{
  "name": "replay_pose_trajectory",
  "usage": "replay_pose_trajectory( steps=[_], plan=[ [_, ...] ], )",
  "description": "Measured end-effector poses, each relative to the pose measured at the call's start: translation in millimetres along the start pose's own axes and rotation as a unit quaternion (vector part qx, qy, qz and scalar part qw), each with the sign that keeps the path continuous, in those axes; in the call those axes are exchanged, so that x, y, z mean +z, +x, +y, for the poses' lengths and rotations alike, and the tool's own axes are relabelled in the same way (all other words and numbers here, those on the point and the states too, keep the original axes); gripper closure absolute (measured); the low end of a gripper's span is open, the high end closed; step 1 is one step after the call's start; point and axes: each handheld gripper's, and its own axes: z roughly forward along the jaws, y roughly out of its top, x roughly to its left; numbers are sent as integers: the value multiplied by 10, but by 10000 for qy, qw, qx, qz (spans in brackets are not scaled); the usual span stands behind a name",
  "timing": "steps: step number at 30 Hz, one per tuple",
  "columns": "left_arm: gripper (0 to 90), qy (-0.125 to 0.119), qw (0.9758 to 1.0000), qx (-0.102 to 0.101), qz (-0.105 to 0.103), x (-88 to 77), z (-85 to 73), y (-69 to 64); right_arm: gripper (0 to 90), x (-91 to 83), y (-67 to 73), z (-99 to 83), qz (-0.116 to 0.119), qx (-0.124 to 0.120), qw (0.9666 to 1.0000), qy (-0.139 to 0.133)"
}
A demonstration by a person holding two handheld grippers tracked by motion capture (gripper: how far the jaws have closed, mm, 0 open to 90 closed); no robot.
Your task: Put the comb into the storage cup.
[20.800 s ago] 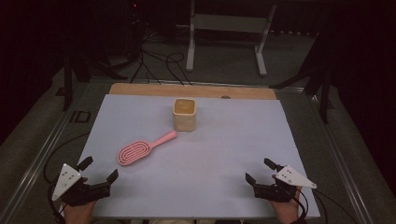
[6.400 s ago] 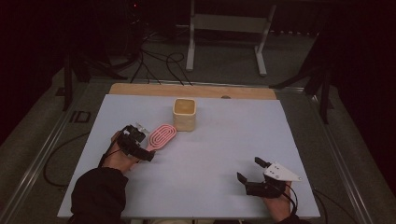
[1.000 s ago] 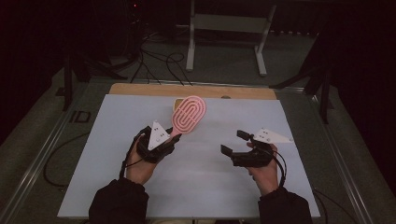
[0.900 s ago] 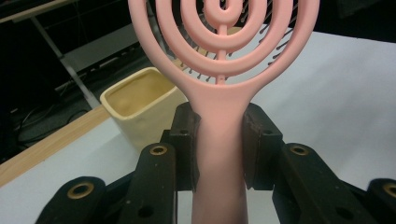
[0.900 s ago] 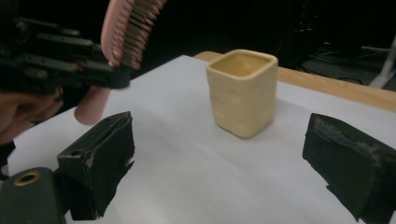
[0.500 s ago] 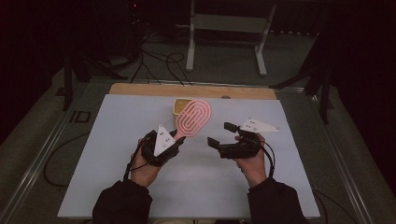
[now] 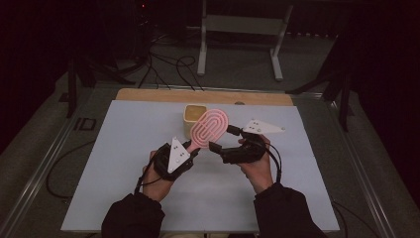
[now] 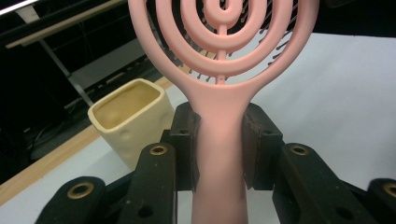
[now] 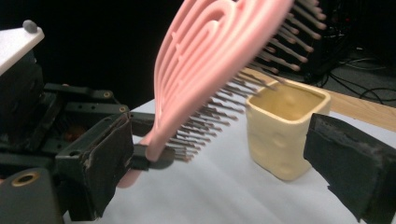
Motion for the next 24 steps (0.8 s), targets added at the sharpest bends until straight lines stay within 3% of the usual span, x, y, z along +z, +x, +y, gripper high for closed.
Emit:
replay_pose_trajectory(
  steps=[5, 11, 15, 20, 24],
  plan=[
    [697, -224, 9997, -105, 26, -30, -15, 7, 87, 75, 23, 63, 66, 56, 10000, 40],
    [697, -218, 9996, -148, -39, -33, -20, 17, 104, 143, 27, 110, 158, 124, 9998, 23],
    [697, -217, 9996, -168, -103, -27, -27, 13, 175, 234, 38, 149, 245, 149, 9996, 54],
    [696, -198, 9995, -191, -153, -21, -28, 3, 445, 289, 62, 140, 279, 210, 9993, 133],
    [697, -217, 9994, -194, -189, -12, -38, -5, 523, 289, 75, 135, 393, 278, 9988, 83]
  ],
)
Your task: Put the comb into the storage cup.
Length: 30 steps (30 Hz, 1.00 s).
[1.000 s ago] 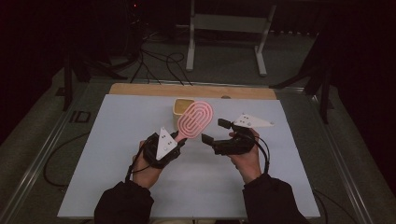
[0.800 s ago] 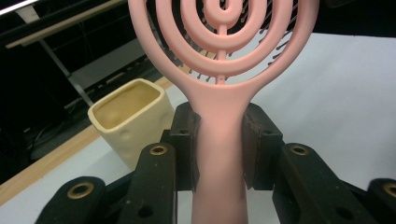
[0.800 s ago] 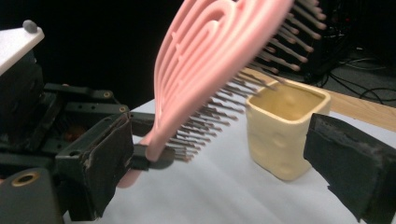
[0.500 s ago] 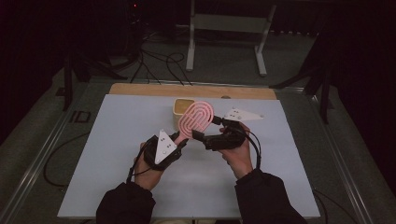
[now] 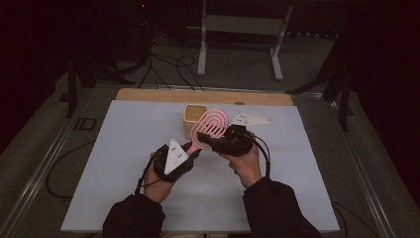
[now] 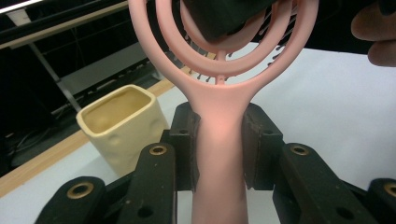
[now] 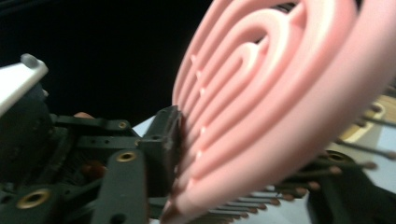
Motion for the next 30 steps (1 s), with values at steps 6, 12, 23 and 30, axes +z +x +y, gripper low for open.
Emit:
replay_pose_trajectory(
  steps=[6, 12, 23, 30],
  plan=[
    [696, 6, 10000, -57, -77, 25, -21, -8, 604, -14, -8, -13, 191, 270, 9994, -73],
    [696, 77, 9998, -111, -128, 58, -50, -6, 632, 3, 20, -40, 232, 305, 9993, 42],
    [653, 12, 9994, -255, -217, 46, -55, 29, 637, 14, 29, -51, 217, 353, 9991, -10],
    [403, -51, 9975, -619, -347, -4, -78, 126, 638, 56, -5, -93, 201, 419, 9989, -13]
  ],
)
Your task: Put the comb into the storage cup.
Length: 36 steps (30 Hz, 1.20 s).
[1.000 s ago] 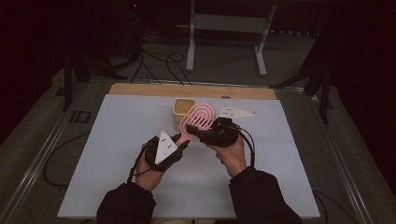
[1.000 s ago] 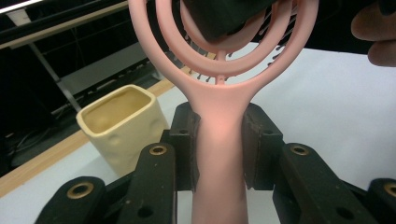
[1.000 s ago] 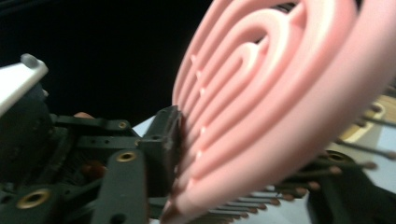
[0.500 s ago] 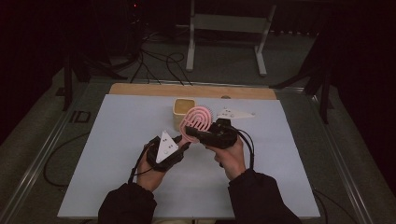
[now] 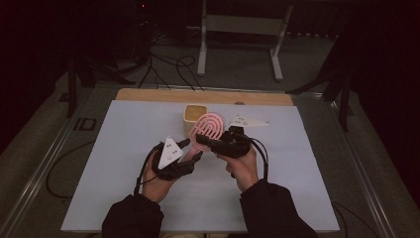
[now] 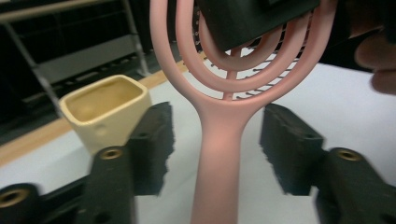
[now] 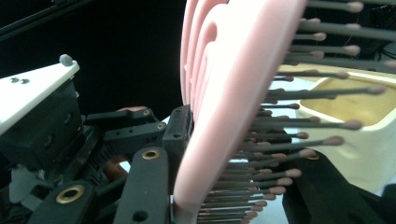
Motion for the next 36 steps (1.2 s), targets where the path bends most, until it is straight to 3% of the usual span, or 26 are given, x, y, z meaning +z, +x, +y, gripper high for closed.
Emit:
replay_pose_trajectory(
  steps=[6, 11, 13, 14, 18, 24, 30, 36],
  plan=[
    [308, -2, 9997, -226, -62, -212, -63, 128, 637, -44, -23, -4, -15, -11, 10000, -31],
    [164, 122, 9988, -377, 287, -458, -241, 284, 637, -133, -87, -3, -81, 35, 9999, -114],
    [149, 181, 9983, -373, 397, -503, -291, 310, 637, -148, -97, -6, -88, 52, 9998, -142],
    [127, 289, 9973, -400, 536, -584, -397, 357, 637, -177, -111, -14, -87, 81, 9998, -170],
    [6, 347, 9951, -552, 742, -748, -599, 425, 637, -191, -131, -19, -99, 85, 9997, -190],
    [0, 221, 9916, -705, 1065, -968, -865, 425, 637, -174, -120, 6, -109, 49, 9998, -179],
    [0, 48, 9897, -799, 1187, -1149, -1033, 416, 637, -154, -81, 39, -105, -19, 9998, -183],
    [0, 10, 9878, -980, 1209, -1161, -1118, 432, 636, -118, -78, 53, -115, -6, 9997, -227]
  ],
)
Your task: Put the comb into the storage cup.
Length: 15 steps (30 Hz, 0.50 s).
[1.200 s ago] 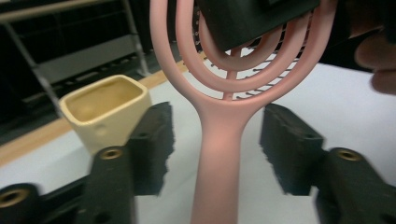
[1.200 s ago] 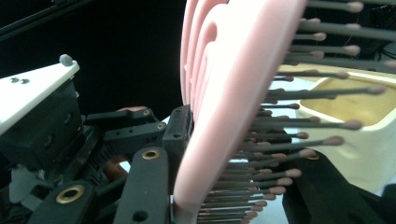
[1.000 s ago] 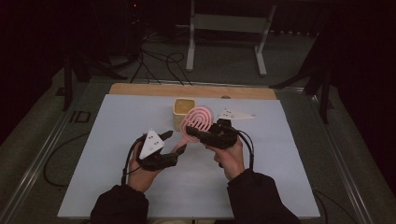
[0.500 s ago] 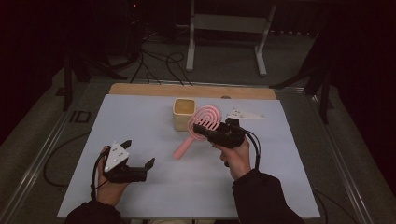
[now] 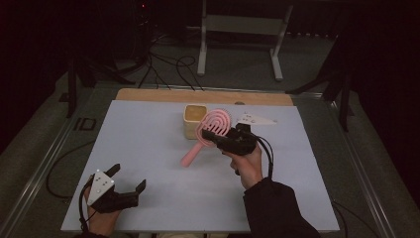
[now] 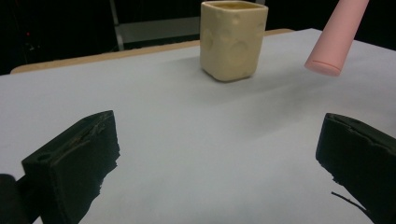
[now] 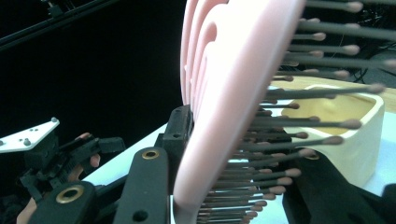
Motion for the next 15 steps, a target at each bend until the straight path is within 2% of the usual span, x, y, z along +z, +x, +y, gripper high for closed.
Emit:
replay_pose_trajectory(
  steps=[6, 15],
  plan=[
    [0, -24, 10000, -3, 41, 27, -6, -19, 637, 48, 1, -3, -27, 12, 10000, 16],
    [0, 12, 10000, -70, -13, 68, -34, -12, 637, 49, -30, 56, -64, 61, 9999, -63]
  ],
)
